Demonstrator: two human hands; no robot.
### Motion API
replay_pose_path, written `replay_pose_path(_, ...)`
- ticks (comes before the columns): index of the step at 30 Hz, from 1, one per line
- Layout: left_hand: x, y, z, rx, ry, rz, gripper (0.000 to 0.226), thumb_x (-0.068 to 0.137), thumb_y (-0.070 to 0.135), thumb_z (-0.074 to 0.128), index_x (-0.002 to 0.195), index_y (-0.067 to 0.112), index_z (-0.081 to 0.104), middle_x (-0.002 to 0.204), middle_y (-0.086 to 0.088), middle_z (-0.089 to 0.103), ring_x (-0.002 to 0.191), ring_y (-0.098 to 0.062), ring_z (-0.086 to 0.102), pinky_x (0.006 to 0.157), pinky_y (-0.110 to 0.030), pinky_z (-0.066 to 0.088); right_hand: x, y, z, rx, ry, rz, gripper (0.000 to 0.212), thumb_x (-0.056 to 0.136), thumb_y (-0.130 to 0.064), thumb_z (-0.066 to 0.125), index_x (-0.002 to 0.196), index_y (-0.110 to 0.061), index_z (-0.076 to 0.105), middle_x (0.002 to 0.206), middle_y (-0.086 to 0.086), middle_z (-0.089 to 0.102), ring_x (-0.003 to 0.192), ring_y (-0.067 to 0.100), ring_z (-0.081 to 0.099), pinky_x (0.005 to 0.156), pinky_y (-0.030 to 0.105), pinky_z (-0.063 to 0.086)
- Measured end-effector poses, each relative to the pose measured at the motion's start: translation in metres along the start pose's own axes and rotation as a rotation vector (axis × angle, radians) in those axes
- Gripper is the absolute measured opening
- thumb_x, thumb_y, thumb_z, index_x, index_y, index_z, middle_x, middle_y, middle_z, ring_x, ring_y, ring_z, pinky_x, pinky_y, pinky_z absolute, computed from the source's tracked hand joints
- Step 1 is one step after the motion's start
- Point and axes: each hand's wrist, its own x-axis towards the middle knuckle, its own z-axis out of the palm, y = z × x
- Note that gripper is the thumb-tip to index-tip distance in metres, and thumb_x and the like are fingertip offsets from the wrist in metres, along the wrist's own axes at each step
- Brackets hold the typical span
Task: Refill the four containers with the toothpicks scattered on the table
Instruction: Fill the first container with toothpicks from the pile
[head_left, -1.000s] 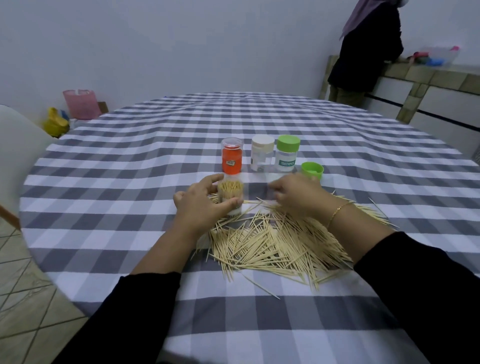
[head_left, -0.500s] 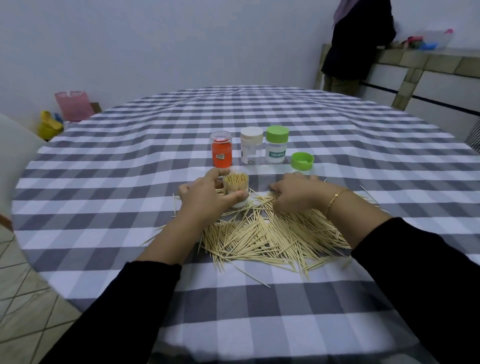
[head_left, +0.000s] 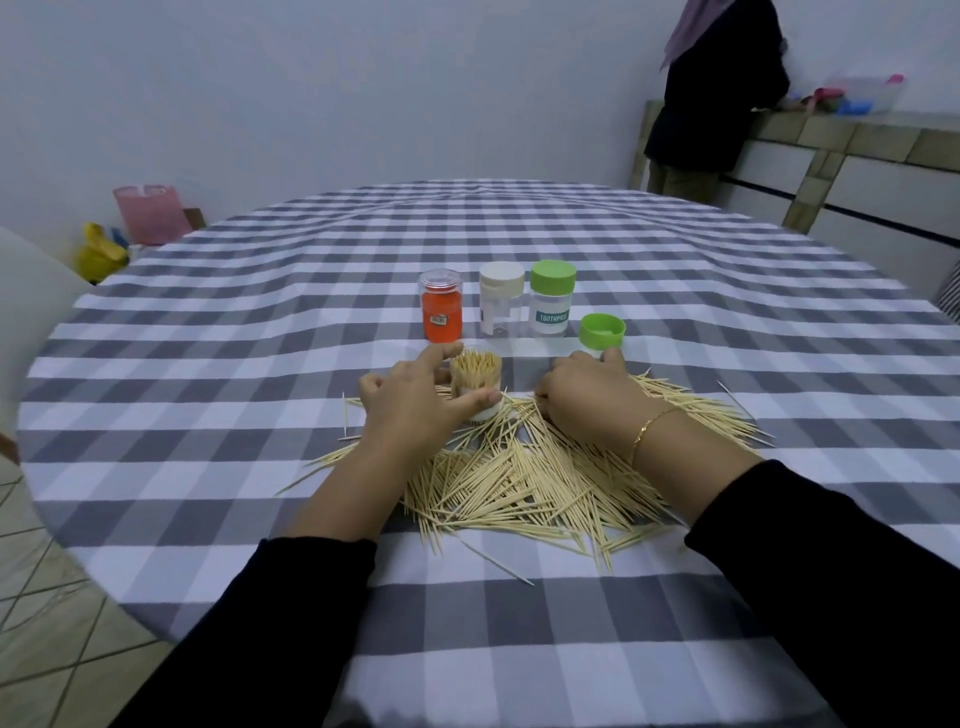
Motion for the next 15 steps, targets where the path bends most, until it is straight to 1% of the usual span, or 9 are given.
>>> replay_pose_path(3,-0.0005,-0.0015,0.0008,0.000,0.012,0.008,0.071,0.073,0.071,0.062,0.135,0.040,0.045,0.120,0.010,0.064,0.121,-0.011,0.047,0.089,-0.033,0.018,0.0005,-0.0012,0.0031,-0.047,0.068,-0.023,0.024,0.093,-0.016,0.042,0.102,-0.021,0.064,0.105,-0.001,0.060,0.105,0.021,0.048,0.091,0.044,0.028)
replay_pose_path(5,-0.0010,-0.0012,0.0010,0.010,0.019,0.010,0.071,0.074,0.070,0.062,0.136,0.040,0.045,0.121,0.010,0.063,0.121,-0.012,0.047,0.089,-0.033,0.018,0.0006,-0.0024,0.0041,-0.082,0.099,-0.046,0.022,0.093,-0.016,0.042,0.100,-0.020,0.063,0.103,0.000,0.061,0.104,0.023,0.050,0.094,0.044,0.028)
replay_pose_path(9,-0.0017,-0.0019,0.0018,0.022,0.025,0.017,0.072,0.074,0.069,0.062,0.137,0.039,0.044,0.121,0.009,0.063,0.122,-0.012,0.047,0.091,-0.034,0.019,0.0015,-0.0031,0.0016,-0.118,0.119,-0.053,0.020,0.092,-0.015,0.041,0.093,-0.021,0.061,0.100,0.000,0.063,0.102,0.024,0.052,0.099,0.044,0.026)
replay_pose_path(12,-0.0018,-0.0034,0.0016,0.033,0.021,0.018,0.072,0.075,0.069,0.062,0.138,0.039,0.043,0.123,0.008,0.063,0.124,-0.014,0.045,0.090,-0.034,0.019,0.0033,-0.0023,-0.0012,-0.076,0.090,-0.039,0.017,0.092,-0.015,0.041,0.085,-0.021,0.056,0.091,0.000,0.060,0.099,0.023,0.053,0.099,0.044,0.024)
replay_pose_path(15,-0.0025,-0.0042,0.0013,0.034,0.013,0.025,0.072,0.076,0.069,0.061,0.139,0.039,0.043,0.123,0.008,0.063,0.124,-0.014,0.045,0.088,-0.033,0.018,0.0044,0.0018,-0.0035,0.056,0.104,0.002,0.017,0.093,-0.017,0.044,0.091,-0.023,0.060,0.090,-0.002,0.063,0.095,0.023,0.056,0.092,0.042,0.027)
